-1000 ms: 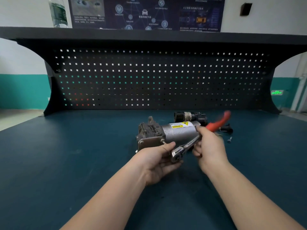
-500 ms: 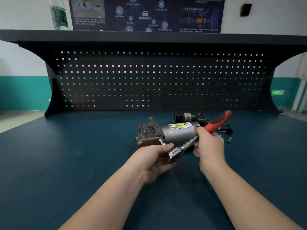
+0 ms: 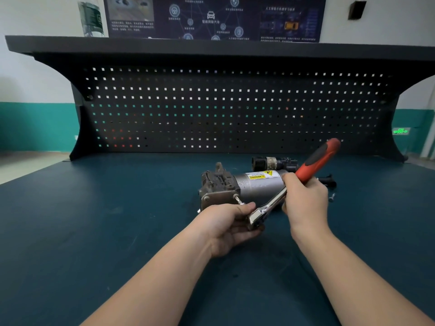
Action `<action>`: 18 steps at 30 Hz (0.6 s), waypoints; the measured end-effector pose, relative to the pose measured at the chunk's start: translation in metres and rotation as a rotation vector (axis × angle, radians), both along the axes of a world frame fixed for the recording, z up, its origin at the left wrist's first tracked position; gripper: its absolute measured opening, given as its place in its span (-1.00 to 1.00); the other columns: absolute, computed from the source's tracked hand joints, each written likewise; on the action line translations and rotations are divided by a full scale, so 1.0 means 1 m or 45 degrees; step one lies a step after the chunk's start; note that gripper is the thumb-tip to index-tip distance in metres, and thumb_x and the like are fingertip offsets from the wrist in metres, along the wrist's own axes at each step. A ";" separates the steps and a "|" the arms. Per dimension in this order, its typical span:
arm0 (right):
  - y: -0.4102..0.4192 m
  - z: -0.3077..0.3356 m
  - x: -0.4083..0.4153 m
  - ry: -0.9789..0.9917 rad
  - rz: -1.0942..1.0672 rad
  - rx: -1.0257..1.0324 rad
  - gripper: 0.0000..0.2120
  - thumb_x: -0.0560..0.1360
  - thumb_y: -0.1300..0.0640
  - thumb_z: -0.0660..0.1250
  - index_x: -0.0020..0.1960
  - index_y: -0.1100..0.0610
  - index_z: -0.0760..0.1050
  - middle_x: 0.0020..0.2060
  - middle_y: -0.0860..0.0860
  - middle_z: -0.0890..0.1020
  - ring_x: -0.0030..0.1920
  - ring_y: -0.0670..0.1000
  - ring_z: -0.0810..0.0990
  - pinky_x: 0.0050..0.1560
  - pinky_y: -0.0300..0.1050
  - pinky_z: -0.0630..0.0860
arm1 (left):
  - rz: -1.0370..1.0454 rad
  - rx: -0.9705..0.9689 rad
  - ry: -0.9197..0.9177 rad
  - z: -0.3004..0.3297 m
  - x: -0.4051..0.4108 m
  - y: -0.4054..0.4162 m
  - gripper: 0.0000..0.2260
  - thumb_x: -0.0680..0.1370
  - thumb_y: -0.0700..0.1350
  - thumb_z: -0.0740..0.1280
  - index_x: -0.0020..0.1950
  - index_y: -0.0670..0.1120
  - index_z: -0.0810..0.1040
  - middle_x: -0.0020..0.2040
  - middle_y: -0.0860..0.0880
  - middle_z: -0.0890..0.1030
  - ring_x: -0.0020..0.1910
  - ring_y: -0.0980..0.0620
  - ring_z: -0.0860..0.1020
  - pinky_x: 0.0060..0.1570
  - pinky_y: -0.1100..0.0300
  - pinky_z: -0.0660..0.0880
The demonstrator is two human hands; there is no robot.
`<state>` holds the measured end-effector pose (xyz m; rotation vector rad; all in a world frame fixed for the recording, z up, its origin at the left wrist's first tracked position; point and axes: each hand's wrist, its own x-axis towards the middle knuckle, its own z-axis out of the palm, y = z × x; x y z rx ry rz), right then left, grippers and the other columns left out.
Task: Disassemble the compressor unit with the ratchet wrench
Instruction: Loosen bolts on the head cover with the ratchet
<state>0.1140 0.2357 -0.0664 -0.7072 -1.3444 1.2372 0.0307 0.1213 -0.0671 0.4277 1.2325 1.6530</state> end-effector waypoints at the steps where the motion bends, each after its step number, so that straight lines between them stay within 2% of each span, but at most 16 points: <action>1: -0.001 0.000 0.001 -0.013 0.002 0.044 -0.79 0.32 0.02 0.31 -0.48 -0.07 0.45 -0.64 -0.18 0.33 -0.48 0.00 0.31 -0.36 -0.07 0.27 | -0.002 -0.003 -0.006 0.001 0.000 0.000 -0.91 0.50 -0.27 0.36 -0.18 -0.28 0.56 -0.36 -0.17 0.63 -0.43 -0.02 0.62 -0.36 0.12 0.62; 3: -0.005 0.002 0.003 -0.004 0.003 0.170 -0.76 0.37 0.01 0.33 -0.46 -0.13 0.45 -0.62 -0.17 0.36 -0.47 -0.03 0.34 -0.34 -0.09 0.30 | 0.000 -0.014 -0.021 0.002 -0.001 -0.001 -0.90 0.51 -0.26 0.35 -0.17 -0.29 0.55 -0.37 -0.17 0.63 -0.42 -0.03 0.62 -0.37 0.11 0.62; 5: -0.013 0.006 0.005 0.025 0.003 0.390 -0.79 0.40 -0.06 0.36 -0.40 -0.16 0.47 -0.57 -0.19 0.43 -0.46 -0.13 0.40 -0.34 -0.20 0.36 | 0.012 -0.013 -0.065 0.003 -0.001 -0.003 -0.90 0.52 -0.26 0.34 -0.14 -0.30 0.53 -0.33 -0.18 0.61 -0.33 -0.07 0.61 -0.37 0.08 0.62; 6: -0.019 0.008 0.006 0.040 0.019 0.516 -0.82 0.39 -0.11 0.37 -0.35 -0.12 0.48 -0.53 -0.16 0.47 -0.45 -0.15 0.41 -0.34 -0.26 0.38 | 0.019 -0.002 -0.094 0.003 -0.001 -0.003 -0.92 0.53 -0.27 0.33 -0.10 -0.30 0.53 -0.27 -0.19 0.60 -0.27 -0.08 0.59 -0.36 0.06 0.62; 8: -0.032 0.009 0.007 0.056 0.112 0.709 -0.75 0.36 -0.18 0.39 -0.23 -0.01 0.50 -0.41 -0.05 0.56 -0.39 -0.13 0.49 -0.30 -0.26 0.44 | 0.025 0.017 -0.123 0.004 -0.001 -0.005 -0.89 0.55 -0.28 0.29 0.04 -0.29 0.52 -0.12 -0.21 0.57 -0.15 -0.11 0.57 -0.34 0.04 0.62; 11: -0.046 0.008 0.005 0.019 0.277 0.863 -0.75 0.34 -0.16 0.41 -0.13 -0.01 0.51 -0.29 -0.04 0.63 -0.33 -0.12 0.59 -0.25 -0.23 0.53 | -0.006 0.012 -0.095 0.005 -0.002 -0.007 -0.79 0.58 -0.27 0.23 0.18 -0.29 0.52 -0.03 -0.20 0.56 -0.02 -0.12 0.56 -0.26 0.06 0.63; 13: -0.048 0.009 0.006 0.023 0.304 0.868 -0.75 0.34 -0.14 0.41 -0.17 0.03 0.53 -0.30 -0.04 0.63 -0.33 -0.09 0.59 -0.27 -0.22 0.53 | 0.000 0.003 -0.097 0.005 -0.004 -0.008 -0.76 0.58 -0.26 0.23 0.22 -0.28 0.52 -0.01 -0.20 0.57 -0.01 -0.13 0.57 -0.24 0.07 0.62; 16: -0.046 0.015 0.009 0.035 0.262 0.748 -0.71 0.35 -0.21 0.46 -0.25 -0.02 0.50 -0.46 -0.10 0.56 -0.48 -0.13 0.49 -0.43 -0.26 0.44 | 0.057 0.001 -0.148 0.007 -0.005 -0.008 -0.76 0.56 -0.26 0.26 0.21 -0.28 0.51 -0.03 -0.21 0.57 -0.17 -0.10 0.59 -0.32 0.07 0.62; 18: -0.044 0.018 0.010 0.074 0.262 0.611 -0.63 0.32 -0.22 0.45 -0.22 0.08 0.50 -0.52 -0.04 0.51 -0.57 -0.08 0.44 -0.51 -0.22 0.40 | 0.092 -0.005 -0.187 0.009 -0.006 -0.008 -0.81 0.54 -0.27 0.28 0.14 -0.27 0.53 -0.05 -0.22 0.57 -0.23 -0.10 0.59 -0.37 0.08 0.62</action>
